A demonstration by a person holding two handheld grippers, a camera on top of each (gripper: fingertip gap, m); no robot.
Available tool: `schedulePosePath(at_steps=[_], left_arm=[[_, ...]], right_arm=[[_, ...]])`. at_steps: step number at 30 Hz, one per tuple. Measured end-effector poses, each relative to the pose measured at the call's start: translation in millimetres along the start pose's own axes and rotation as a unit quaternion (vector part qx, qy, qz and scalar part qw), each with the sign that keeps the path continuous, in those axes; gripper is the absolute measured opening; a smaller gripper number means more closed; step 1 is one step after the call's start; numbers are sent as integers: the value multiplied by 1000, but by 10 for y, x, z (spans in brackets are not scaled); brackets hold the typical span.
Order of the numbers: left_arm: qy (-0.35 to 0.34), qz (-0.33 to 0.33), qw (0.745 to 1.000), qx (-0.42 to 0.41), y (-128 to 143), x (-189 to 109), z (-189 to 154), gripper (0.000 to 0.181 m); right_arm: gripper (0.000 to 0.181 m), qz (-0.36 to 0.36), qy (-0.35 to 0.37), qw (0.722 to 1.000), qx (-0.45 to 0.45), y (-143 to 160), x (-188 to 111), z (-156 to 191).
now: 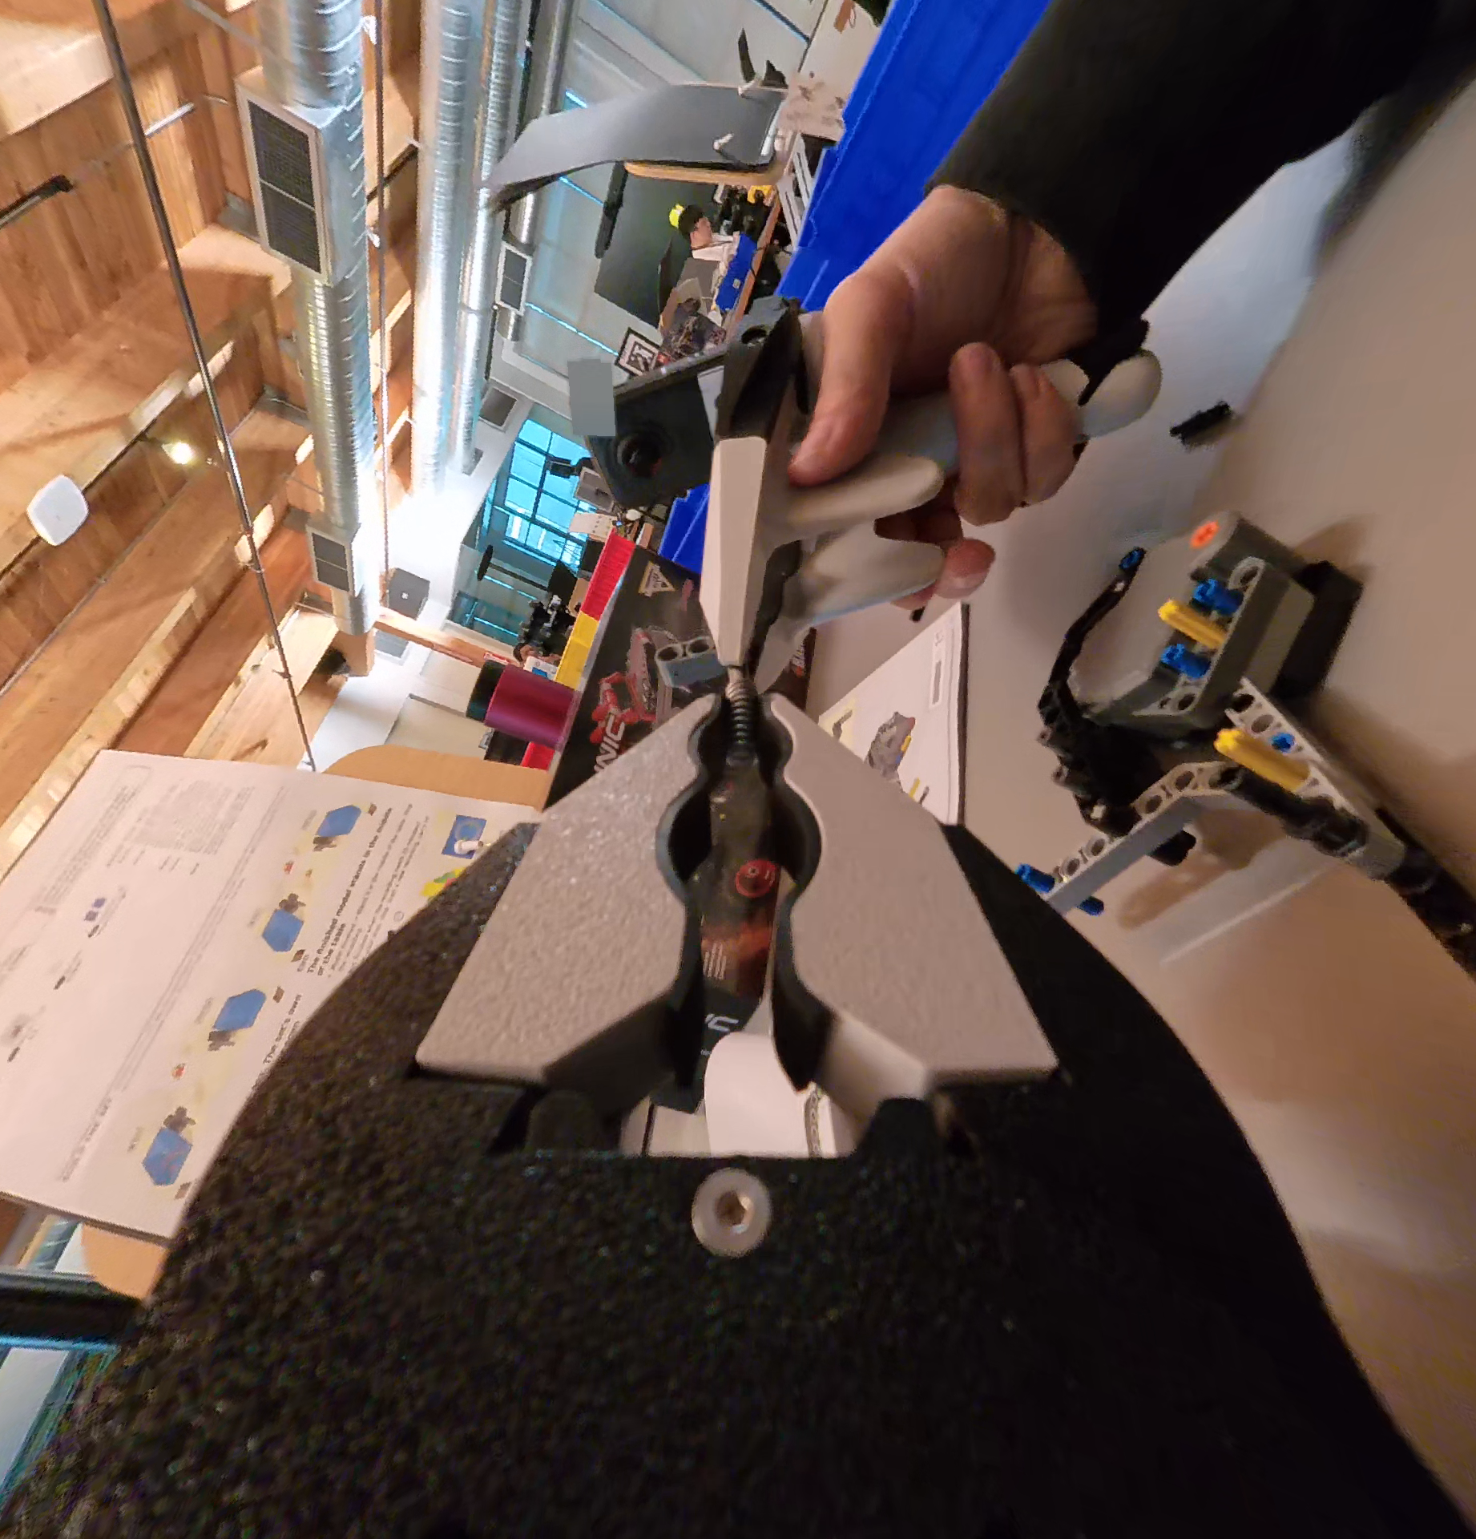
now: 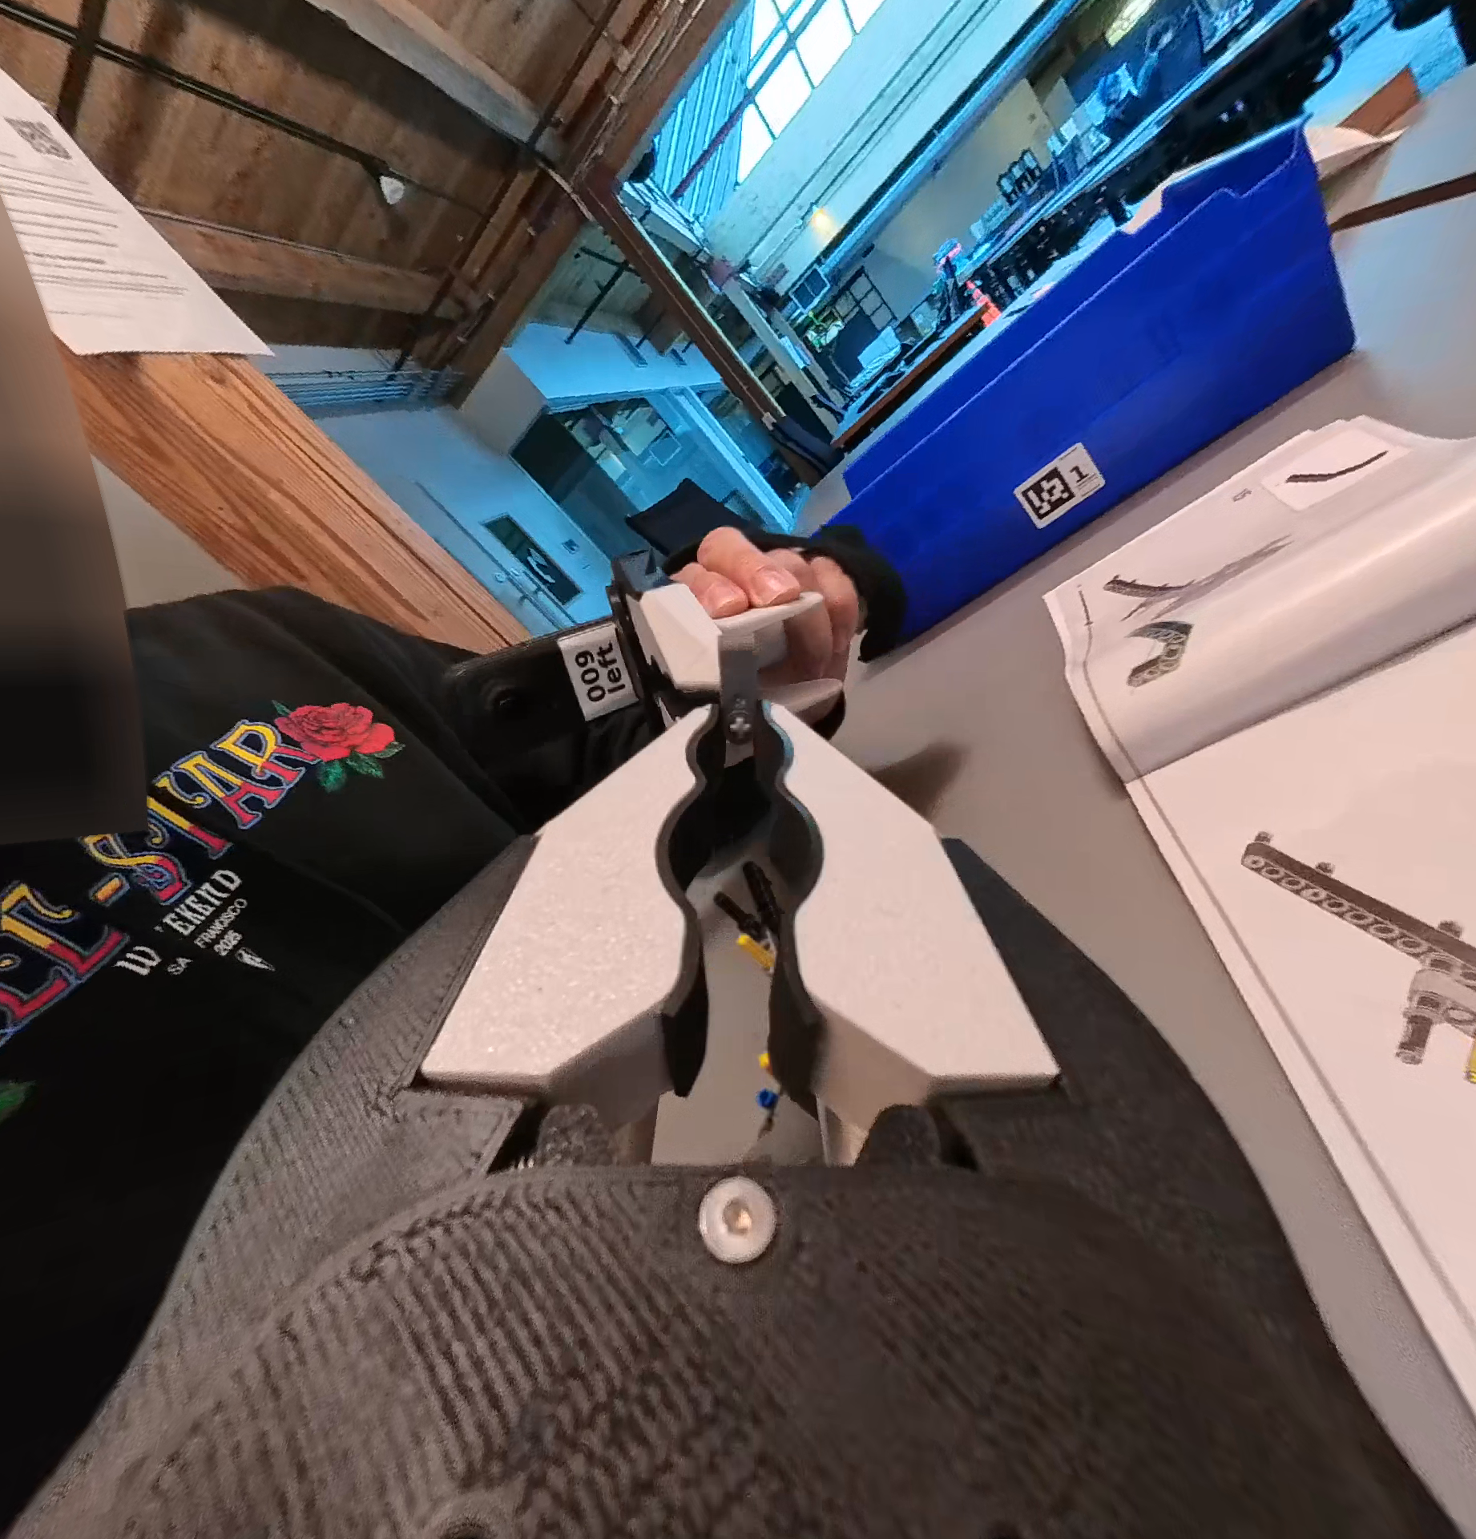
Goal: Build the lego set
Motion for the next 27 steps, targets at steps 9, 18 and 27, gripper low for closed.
schedulePosePath(at_steps=[9, 18, 27], left_arm=[[3, 8, 1000, 15, -43, 25, -26, 3], [-5, 13, 1000, 23, -51, 47, -34, 3], [-18, 40, 998, 51, -8, 76, -32, 3]], right_arm=[[5, -8, -5, 1000, 16, -3, -9, 12], [5, 3, -1, 1000, 3, -4, -22, 29], [5, -44, -7, 998, 33, 20, 6, -58]])
Point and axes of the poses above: each gripper's, where its closed fingertips meet, x out along the fingers, y out of its underside, z = x × y across the jaws, the point moved 9 cm from there along -x, back along the fingers, and after that the axes turned 14 degrees about -y, right-handed, at the moved point
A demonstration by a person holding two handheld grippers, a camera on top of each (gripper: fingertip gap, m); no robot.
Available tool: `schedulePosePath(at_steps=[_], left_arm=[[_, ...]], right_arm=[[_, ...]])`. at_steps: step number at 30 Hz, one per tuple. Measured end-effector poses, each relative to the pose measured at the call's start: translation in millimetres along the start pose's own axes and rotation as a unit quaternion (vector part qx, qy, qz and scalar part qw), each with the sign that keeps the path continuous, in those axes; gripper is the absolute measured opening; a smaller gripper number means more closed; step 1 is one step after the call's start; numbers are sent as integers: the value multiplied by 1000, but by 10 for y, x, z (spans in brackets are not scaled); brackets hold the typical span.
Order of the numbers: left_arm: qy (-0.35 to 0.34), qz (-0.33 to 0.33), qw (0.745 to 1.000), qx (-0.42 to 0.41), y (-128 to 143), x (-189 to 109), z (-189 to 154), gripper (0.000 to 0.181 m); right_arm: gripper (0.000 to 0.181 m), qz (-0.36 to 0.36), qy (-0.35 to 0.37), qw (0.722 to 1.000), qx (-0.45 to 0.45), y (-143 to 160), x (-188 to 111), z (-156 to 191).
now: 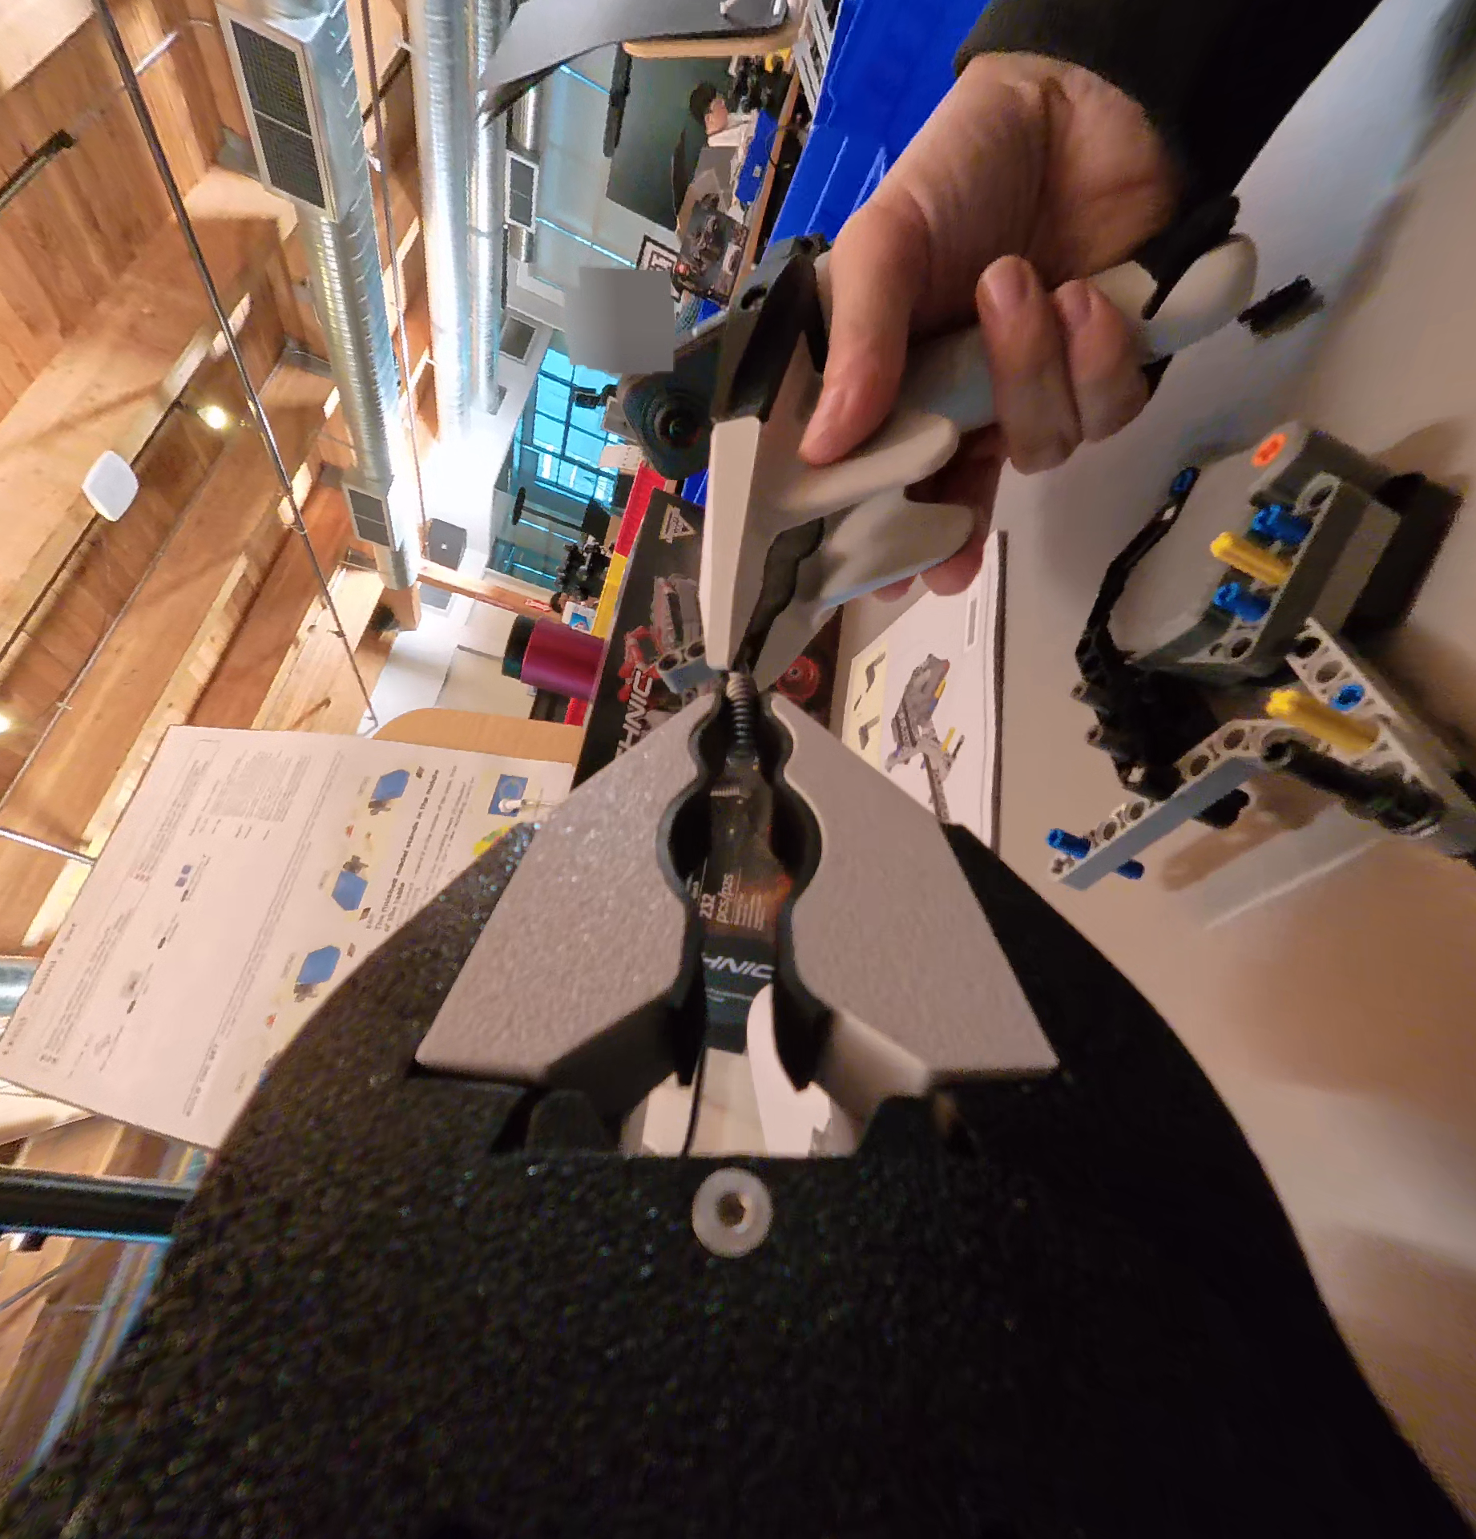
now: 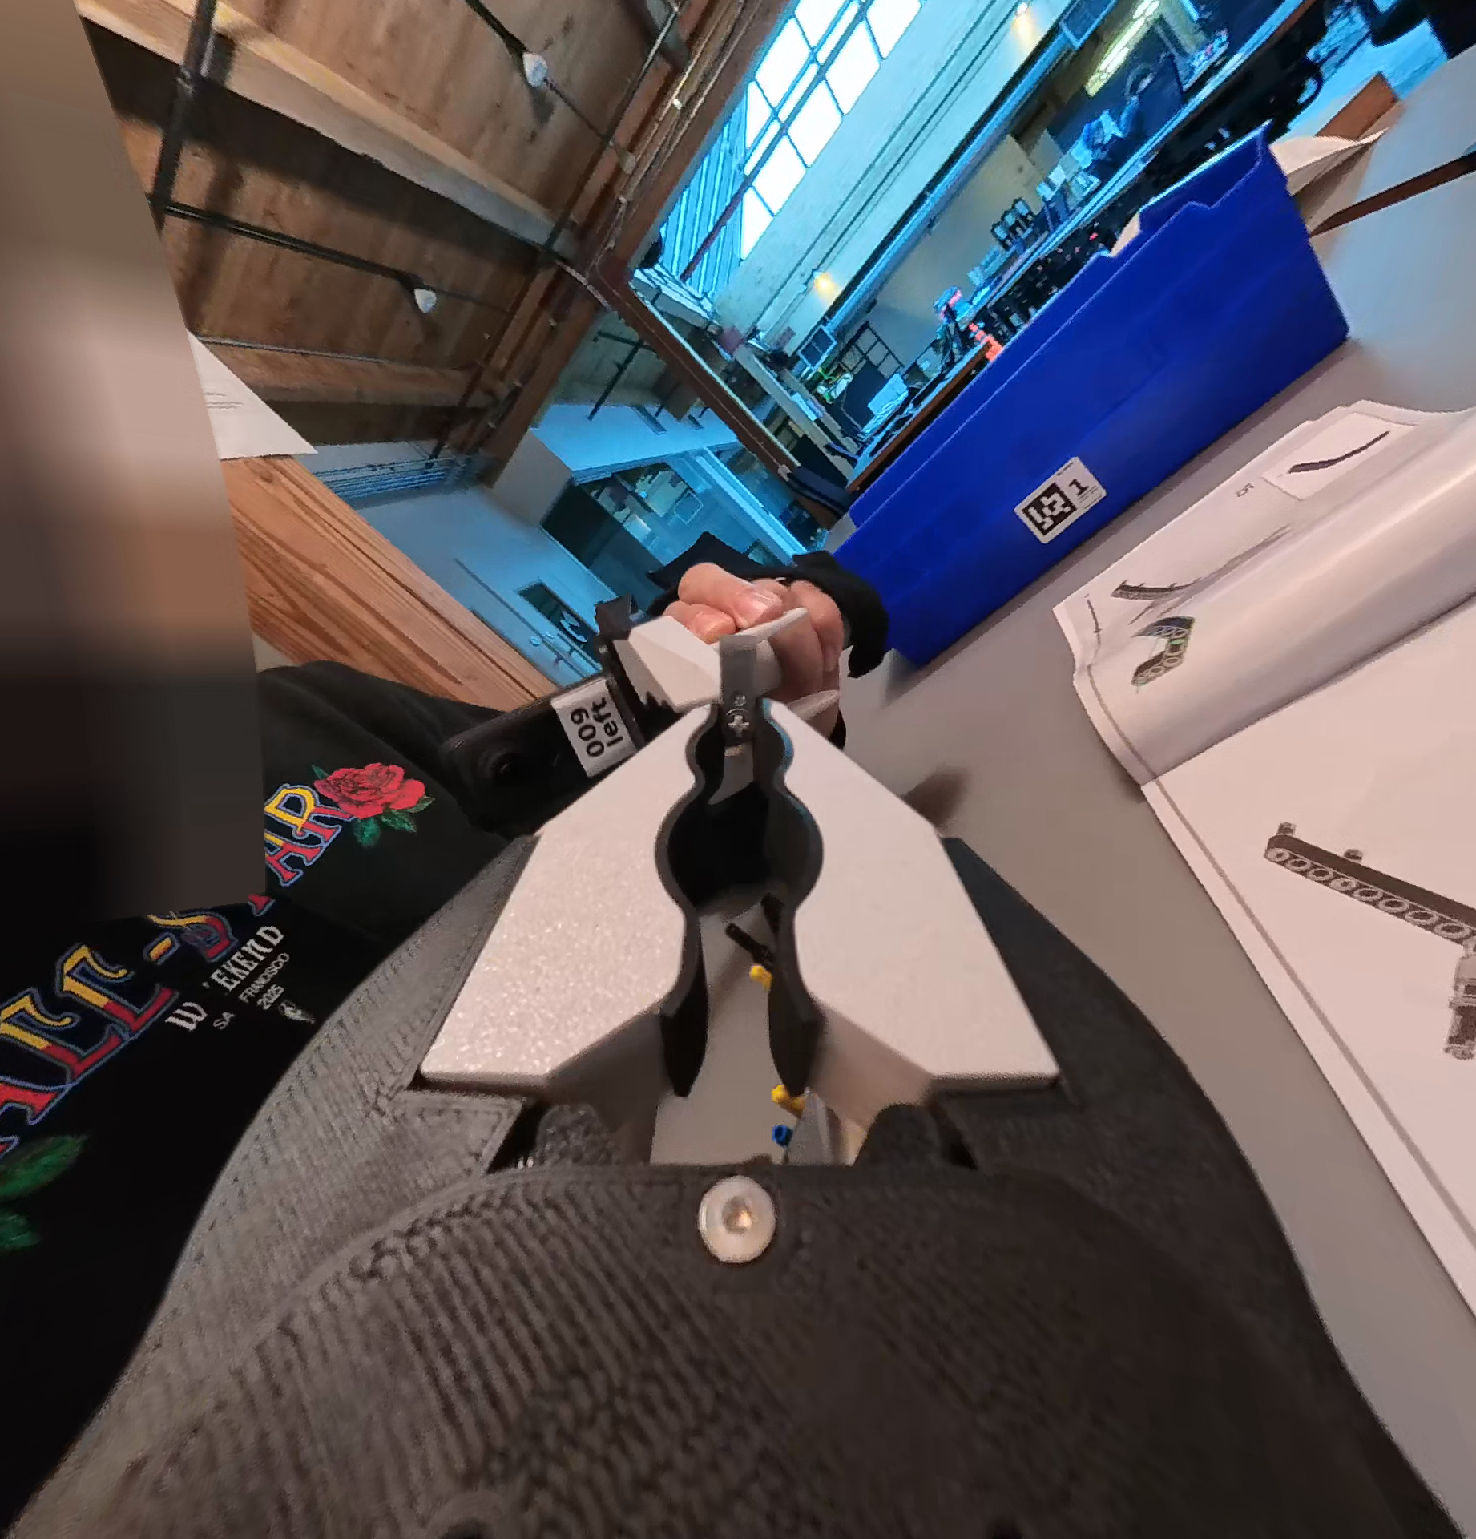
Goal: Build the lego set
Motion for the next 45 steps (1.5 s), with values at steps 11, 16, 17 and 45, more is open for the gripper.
schedulePosePath(at_steps=[11, 16, 17, 45], left_arm=[[-1, -2, 1000, -19, -38, 33, 19, 3], [-9, -3, 1000, -18, 26, 18, 68, 3], [-7, -6, 1000, -16, 24, 16, 69, 3], [31, -12, 999, -7, 25, 7, 6, 3]], right_arm=[[5, -18, -23, 999, 17, 26, 14, -36], [13, 6, 18, 999, -33, -27, -83, 33], [14, -5, 16, 999, -32, -46, -105, 42], [5, 48, 24, 997, -62, 5, -4, 18]])
Point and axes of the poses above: each gripper's, where its closed fingertips meet, x out along the fingers, y out of its underside, z = x × y across the jaws, the point moved 9 cm from there along -x, back along the fingers, and after that the axes turned 14 degrees about -y, right-handed, at the moved point
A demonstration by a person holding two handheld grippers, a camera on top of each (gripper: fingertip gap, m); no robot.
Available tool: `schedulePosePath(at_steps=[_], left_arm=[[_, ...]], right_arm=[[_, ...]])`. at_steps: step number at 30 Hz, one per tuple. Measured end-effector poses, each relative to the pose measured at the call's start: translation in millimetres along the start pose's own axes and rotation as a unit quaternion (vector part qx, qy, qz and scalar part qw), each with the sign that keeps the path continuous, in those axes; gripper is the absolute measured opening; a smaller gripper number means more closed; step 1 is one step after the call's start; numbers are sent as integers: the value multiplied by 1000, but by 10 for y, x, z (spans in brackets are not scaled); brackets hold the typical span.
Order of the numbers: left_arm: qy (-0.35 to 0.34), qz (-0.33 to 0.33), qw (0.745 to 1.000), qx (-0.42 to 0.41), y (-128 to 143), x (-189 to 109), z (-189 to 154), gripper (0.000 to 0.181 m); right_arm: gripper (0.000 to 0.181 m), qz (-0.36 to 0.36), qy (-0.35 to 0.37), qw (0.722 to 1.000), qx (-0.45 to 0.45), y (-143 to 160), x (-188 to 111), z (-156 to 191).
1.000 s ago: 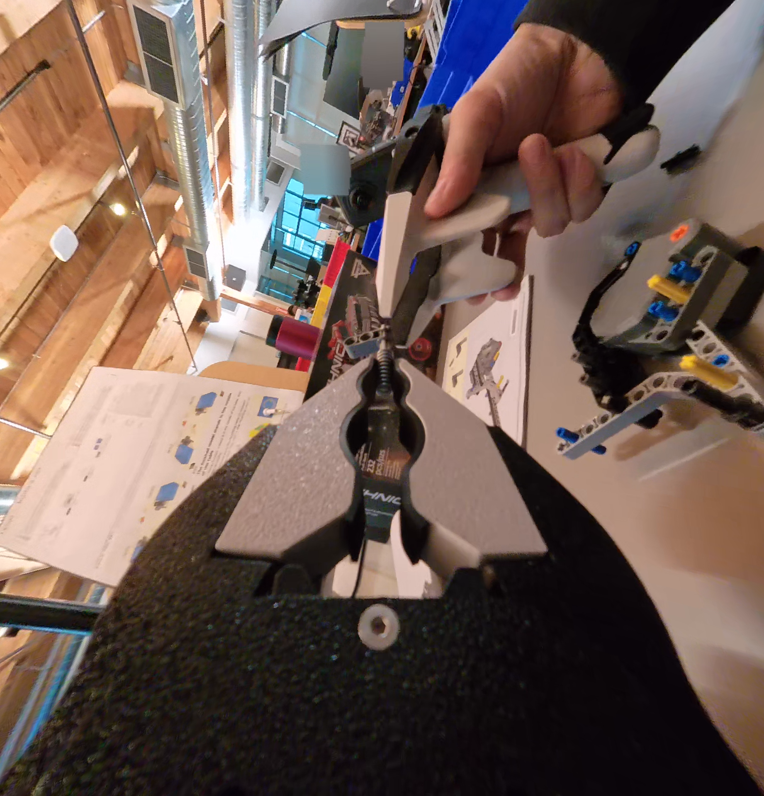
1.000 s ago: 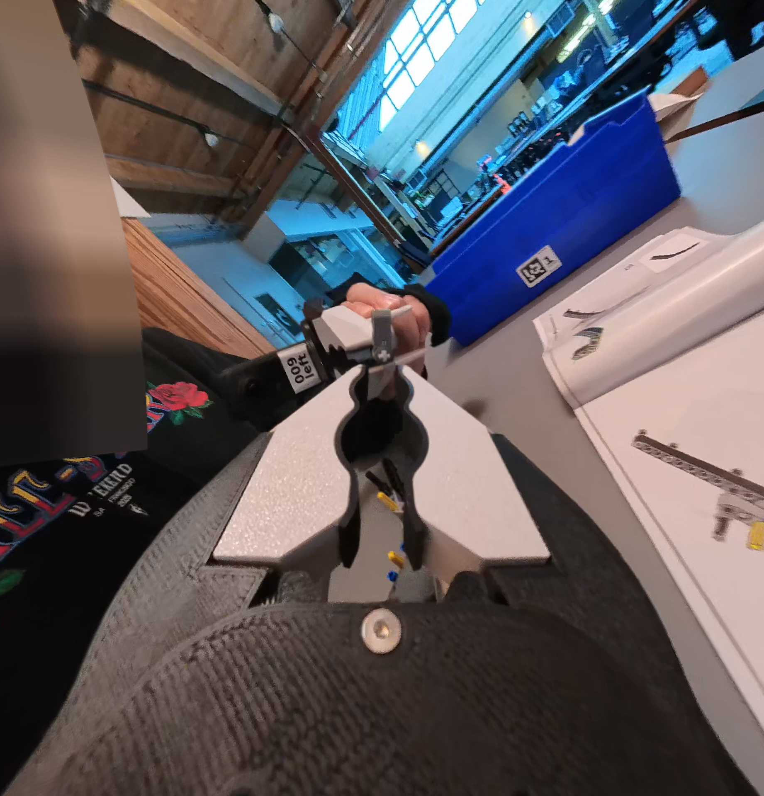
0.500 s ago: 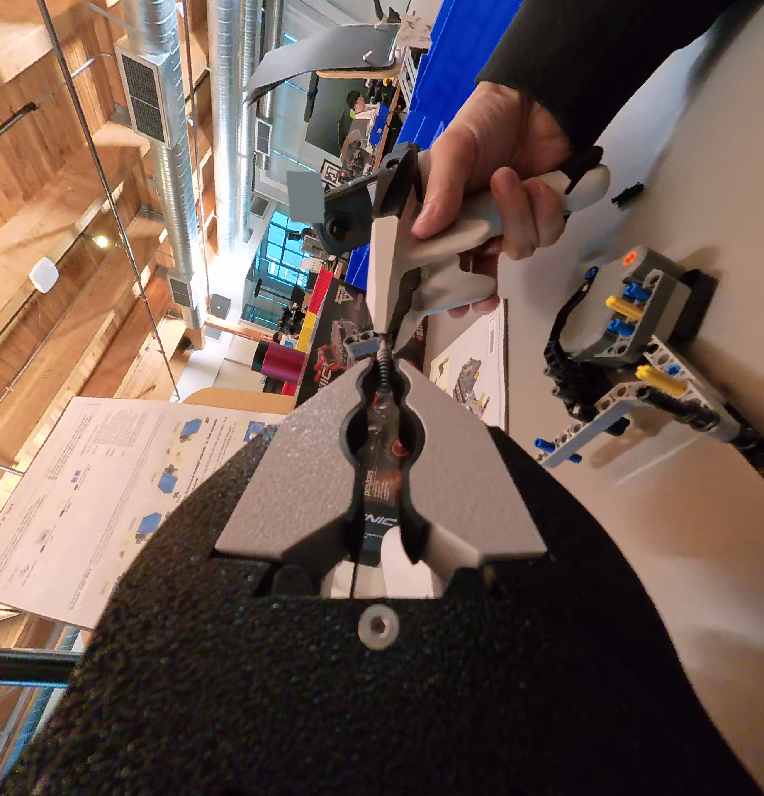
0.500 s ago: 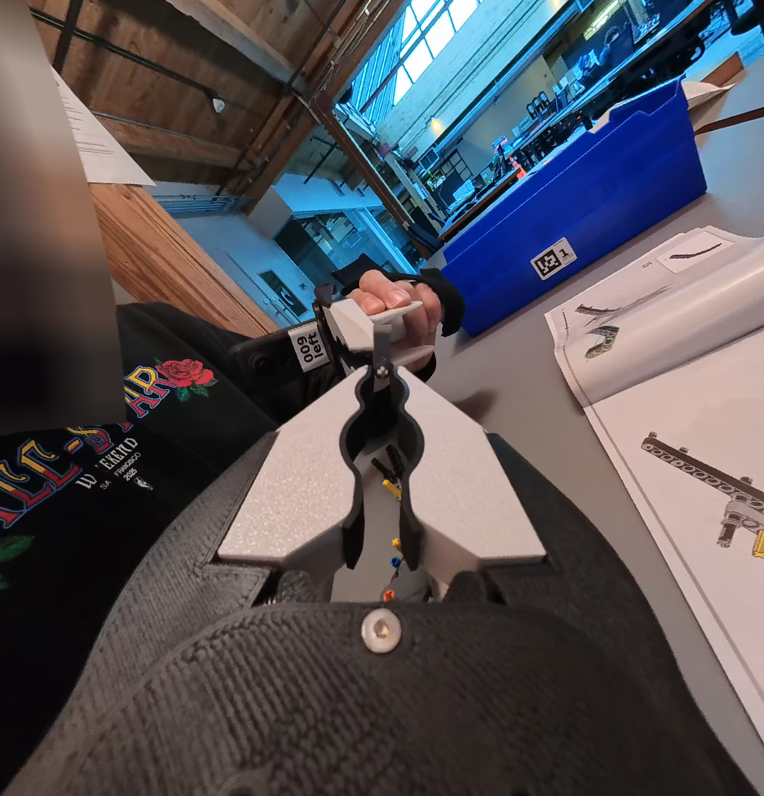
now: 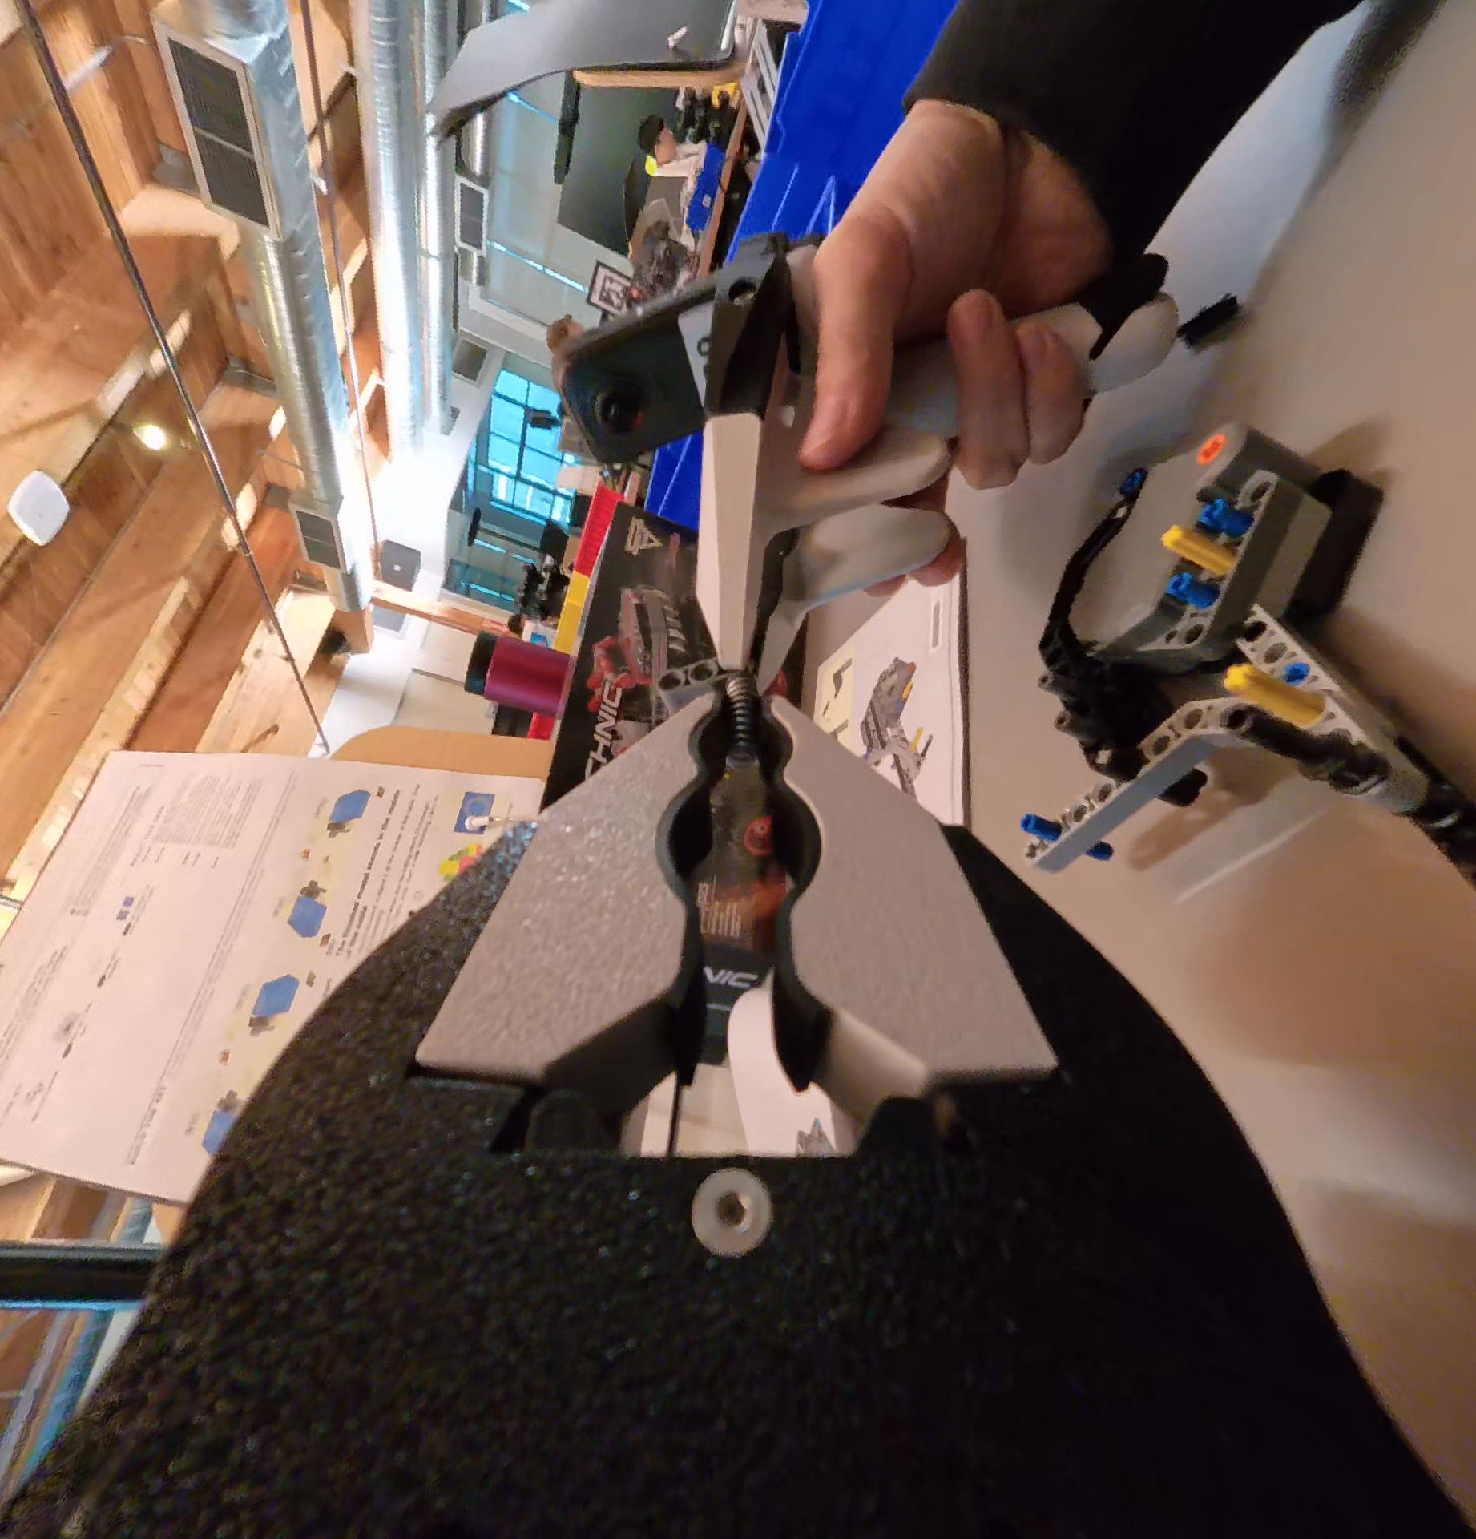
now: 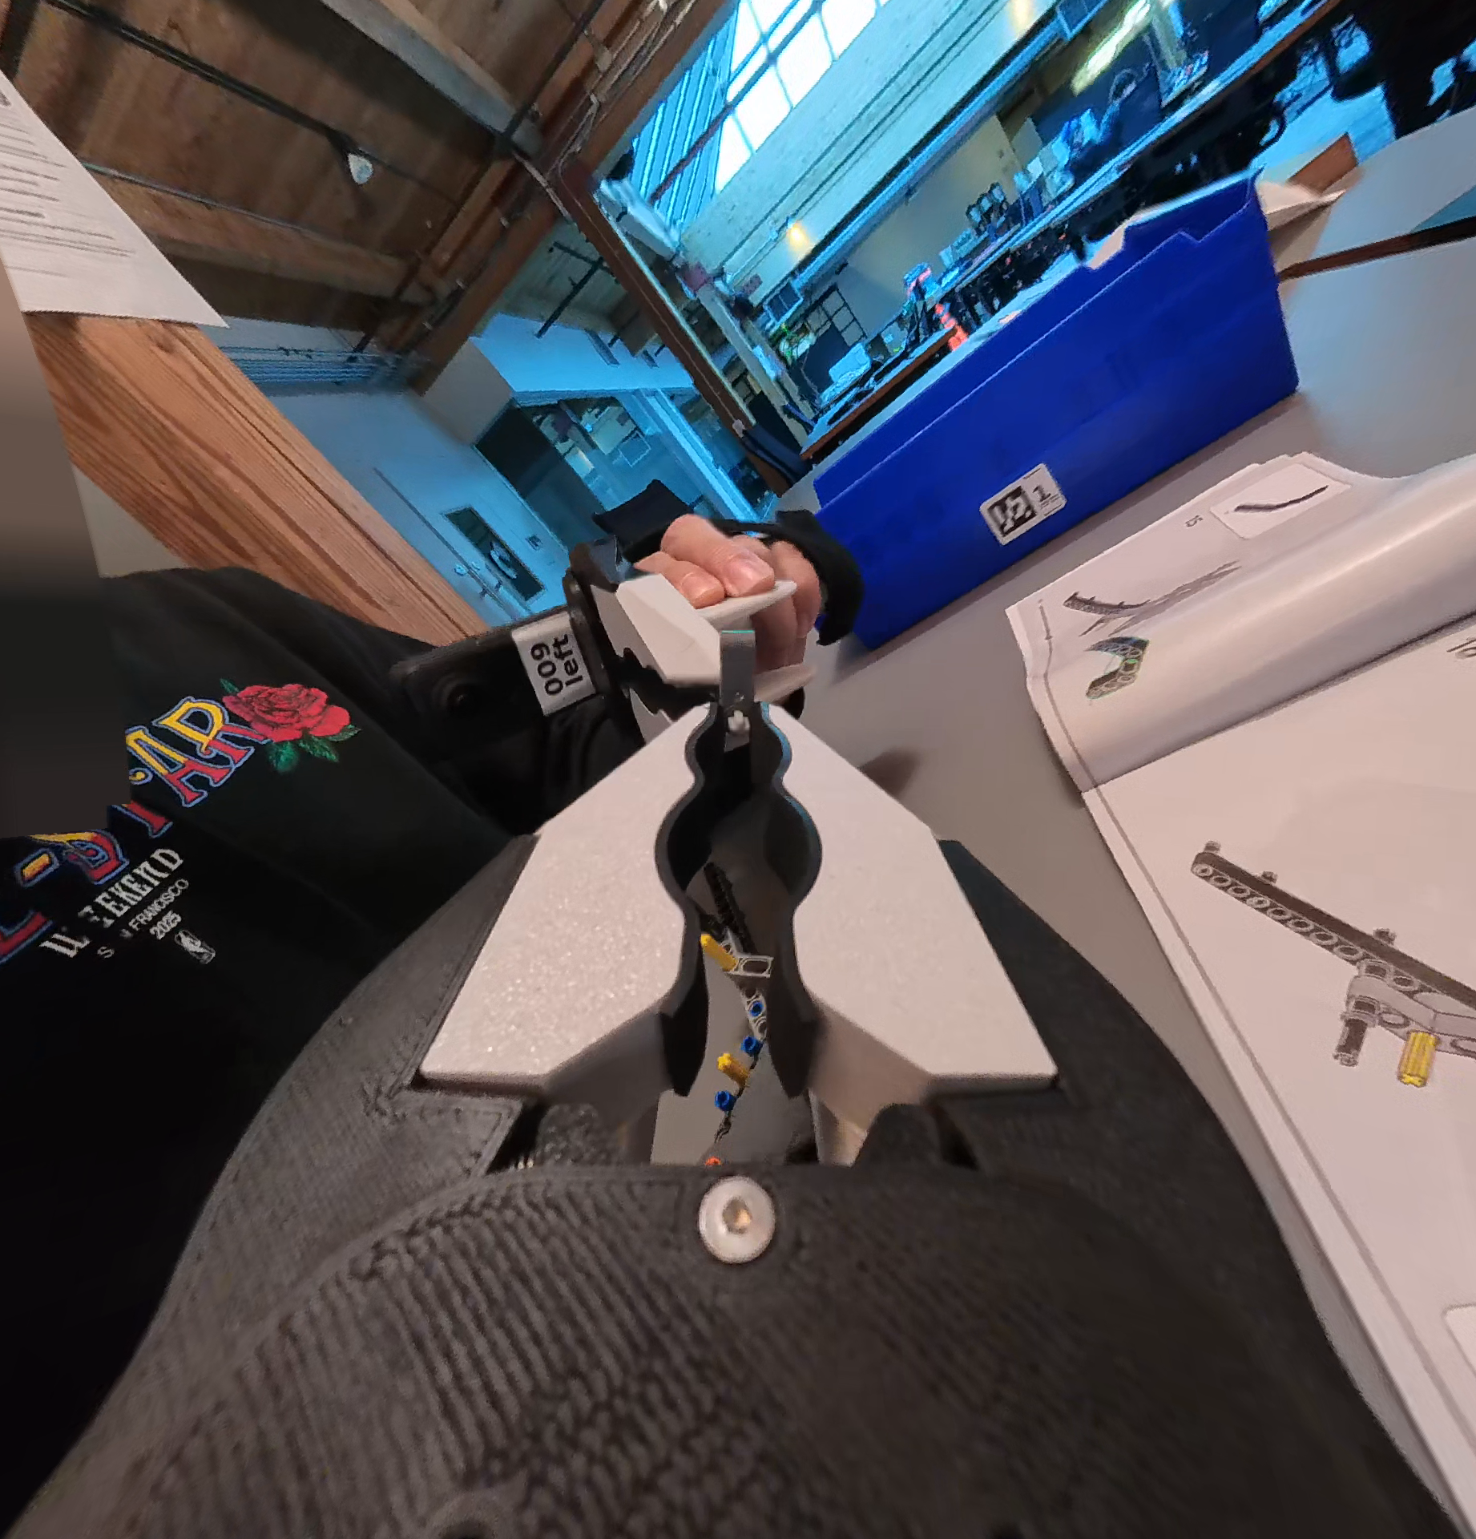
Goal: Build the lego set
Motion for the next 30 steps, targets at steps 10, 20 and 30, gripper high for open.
schedulePosePath(at_steps=[10, 20, 30], left_arm=[[-35, 34, 999, -13, 54, 45, 15, 3], [-20, 13, 985, -171, 90, 39, 97, 4], [-7, 48, 953, -299, 232, 50, 210, 4]], right_arm=[[11, 8, 44, 998, -42, -22, -25, 25], [20, -69, 25, 996, -39, -111, -86, 47], [39, -74, 147, 982, -98, -189, -114, 63]])
Point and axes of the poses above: each gripper's, where its closed fingertips meet, x out along the fingers, y out of its underside, z = x × y across the jaws, the point moved 9 cm from there along -x, back along the fingers, and after that the axes turned 14 degrees about -y, right-handed, at the moved point
